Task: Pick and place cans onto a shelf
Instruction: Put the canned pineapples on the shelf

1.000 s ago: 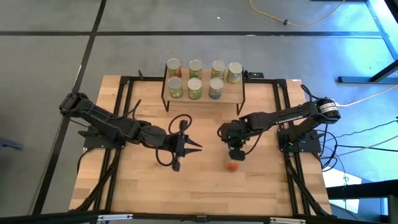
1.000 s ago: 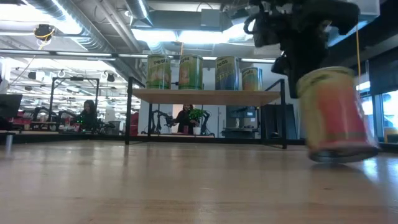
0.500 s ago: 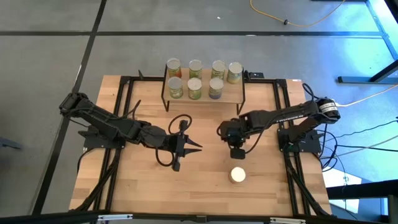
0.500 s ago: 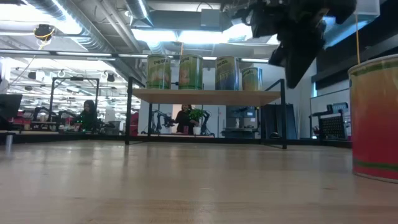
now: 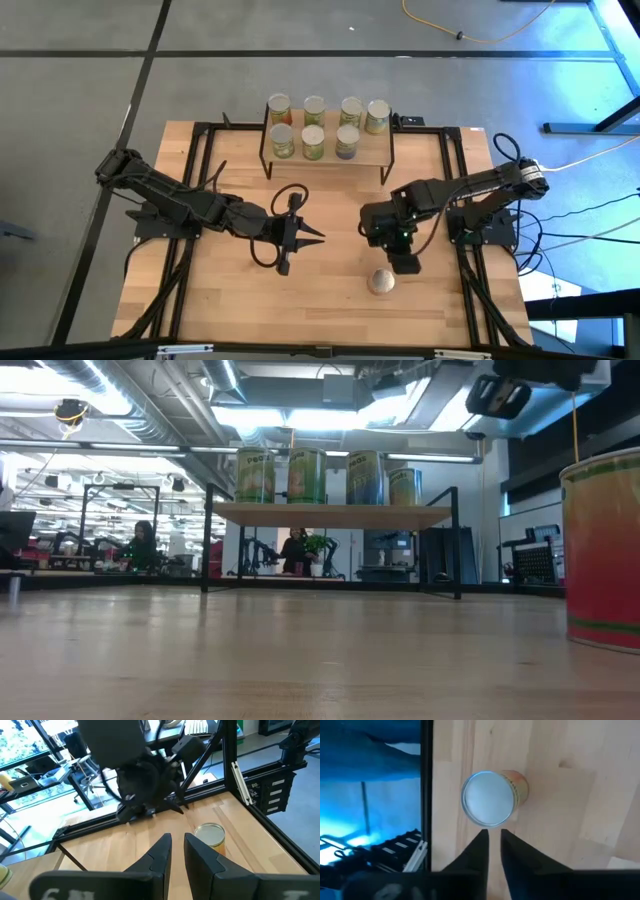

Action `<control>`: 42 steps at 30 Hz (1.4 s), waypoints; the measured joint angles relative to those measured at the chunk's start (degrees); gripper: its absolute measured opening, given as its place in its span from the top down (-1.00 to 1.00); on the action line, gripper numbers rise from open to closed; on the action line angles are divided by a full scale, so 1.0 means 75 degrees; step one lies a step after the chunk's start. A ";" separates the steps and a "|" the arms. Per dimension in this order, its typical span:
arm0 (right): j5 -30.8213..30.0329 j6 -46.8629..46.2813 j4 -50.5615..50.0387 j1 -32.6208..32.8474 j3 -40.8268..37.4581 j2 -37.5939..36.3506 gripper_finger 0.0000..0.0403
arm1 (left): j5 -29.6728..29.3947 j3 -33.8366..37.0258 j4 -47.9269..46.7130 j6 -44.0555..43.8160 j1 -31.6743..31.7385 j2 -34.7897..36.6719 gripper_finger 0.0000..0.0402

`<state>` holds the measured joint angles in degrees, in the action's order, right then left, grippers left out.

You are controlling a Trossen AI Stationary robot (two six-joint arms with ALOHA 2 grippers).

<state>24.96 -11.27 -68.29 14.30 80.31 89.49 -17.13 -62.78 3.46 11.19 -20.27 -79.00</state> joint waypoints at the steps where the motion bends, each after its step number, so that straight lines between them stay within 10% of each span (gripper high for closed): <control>1: -0.0104 -0.0007 0.0001 0.0086 0.0000 0.0000 0.69 | 0.0000 0.0000 0.0000 -0.0002 0.0000 -0.0003 0.78; 14: -0.1178 -0.0589 0.0199 0.0686 -0.0003 0.0069 0.42 | 0.1484 -0.0003 -0.0437 -0.0065 -0.0012 -0.0003 0.78; 42: -0.1631 0.0231 0.0787 0.1030 -0.0009 0.1571 0.42 | 0.1593 -0.0002 -0.0523 -0.0074 -0.0009 -0.0003 0.78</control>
<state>12.73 -9.54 -62.39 22.02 80.25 101.27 -5.19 -62.80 -0.46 10.63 -20.34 -79.02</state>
